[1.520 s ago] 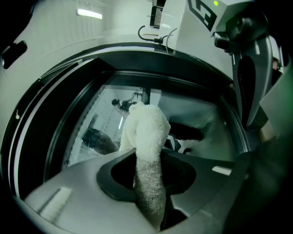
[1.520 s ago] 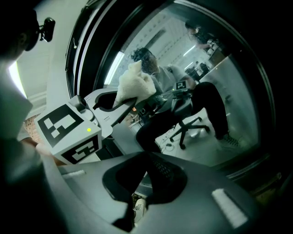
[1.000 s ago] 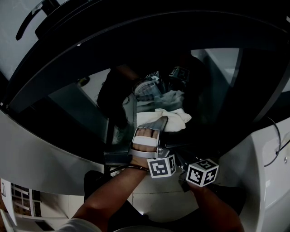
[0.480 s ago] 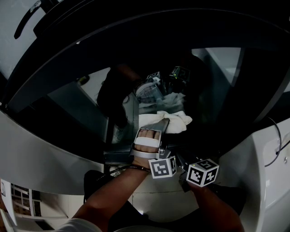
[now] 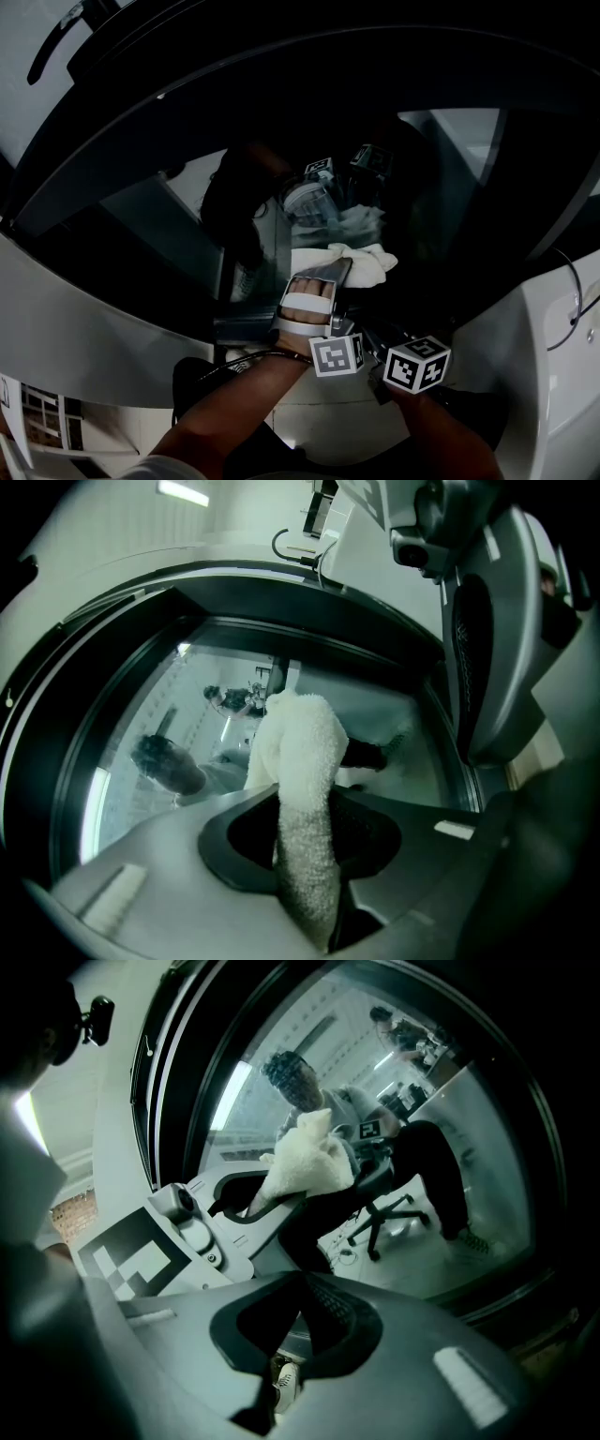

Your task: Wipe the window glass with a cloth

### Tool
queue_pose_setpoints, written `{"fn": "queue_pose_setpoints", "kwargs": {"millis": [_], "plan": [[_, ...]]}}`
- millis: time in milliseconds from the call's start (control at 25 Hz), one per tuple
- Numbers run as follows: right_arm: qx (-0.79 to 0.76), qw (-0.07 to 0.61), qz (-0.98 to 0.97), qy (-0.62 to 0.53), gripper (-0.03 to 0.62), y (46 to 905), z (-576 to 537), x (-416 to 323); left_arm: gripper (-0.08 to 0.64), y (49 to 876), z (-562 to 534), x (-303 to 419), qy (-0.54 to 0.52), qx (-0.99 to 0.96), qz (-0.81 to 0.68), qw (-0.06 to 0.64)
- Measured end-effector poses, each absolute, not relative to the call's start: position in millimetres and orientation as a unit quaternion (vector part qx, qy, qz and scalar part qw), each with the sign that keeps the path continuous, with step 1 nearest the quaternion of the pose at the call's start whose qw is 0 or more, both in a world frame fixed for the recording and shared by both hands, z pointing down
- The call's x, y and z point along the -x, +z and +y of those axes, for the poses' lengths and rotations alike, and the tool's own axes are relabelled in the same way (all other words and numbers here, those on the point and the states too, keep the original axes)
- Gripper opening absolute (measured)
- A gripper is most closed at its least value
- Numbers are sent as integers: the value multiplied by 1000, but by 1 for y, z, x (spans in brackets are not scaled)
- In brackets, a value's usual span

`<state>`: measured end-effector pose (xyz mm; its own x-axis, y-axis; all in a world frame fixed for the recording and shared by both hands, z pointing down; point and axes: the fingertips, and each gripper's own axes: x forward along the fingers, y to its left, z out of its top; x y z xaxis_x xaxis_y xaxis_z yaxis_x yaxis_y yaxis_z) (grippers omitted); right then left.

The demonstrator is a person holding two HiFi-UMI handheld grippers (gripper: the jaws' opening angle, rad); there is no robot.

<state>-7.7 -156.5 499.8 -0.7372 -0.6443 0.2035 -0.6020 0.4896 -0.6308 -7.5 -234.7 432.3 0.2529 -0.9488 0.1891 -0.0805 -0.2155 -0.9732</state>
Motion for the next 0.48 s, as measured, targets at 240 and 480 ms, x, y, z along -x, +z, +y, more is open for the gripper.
{"fn": "queue_pose_setpoints", "kwargs": {"millis": [240,480], "plan": [[366,30,863,-348,1,497,-161,6,117,436,-237,8,-458,638,406,467],[362,32,861,-355,1,498,-160,7,117,437,-237,8,-461,641,403,462]]}}
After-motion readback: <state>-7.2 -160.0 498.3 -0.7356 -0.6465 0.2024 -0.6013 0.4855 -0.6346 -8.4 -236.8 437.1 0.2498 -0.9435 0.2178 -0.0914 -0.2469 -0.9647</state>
